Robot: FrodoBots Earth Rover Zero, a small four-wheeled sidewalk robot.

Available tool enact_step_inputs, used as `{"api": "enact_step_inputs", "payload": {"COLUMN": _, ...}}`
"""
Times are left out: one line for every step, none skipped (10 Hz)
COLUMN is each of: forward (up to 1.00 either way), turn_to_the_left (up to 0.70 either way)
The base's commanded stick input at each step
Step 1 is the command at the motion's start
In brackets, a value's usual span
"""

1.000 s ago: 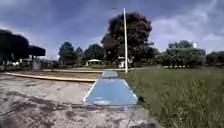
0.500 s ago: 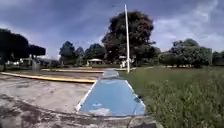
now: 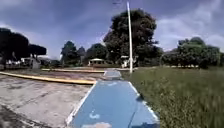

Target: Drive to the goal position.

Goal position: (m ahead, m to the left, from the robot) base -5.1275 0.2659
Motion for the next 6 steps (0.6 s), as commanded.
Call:
{"api": "enact_step_inputs", "payload": {"forward": 0.70, "turn_to_the_left": 0.00}}
{"api": "enact_step_inputs", "payload": {"forward": 0.70, "turn_to_the_left": 0.00}}
{"api": "enact_step_inputs", "payload": {"forward": 0.70, "turn_to_the_left": 0.00}}
{"api": "enact_step_inputs", "payload": {"forward": 0.70, "turn_to_the_left": 0.00}}
{"api": "enact_step_inputs", "payload": {"forward": 0.70, "turn_to_the_left": 0.00}}
{"api": "enact_step_inputs", "payload": {"forward": 0.70, "turn_to_the_left": 0.00}}
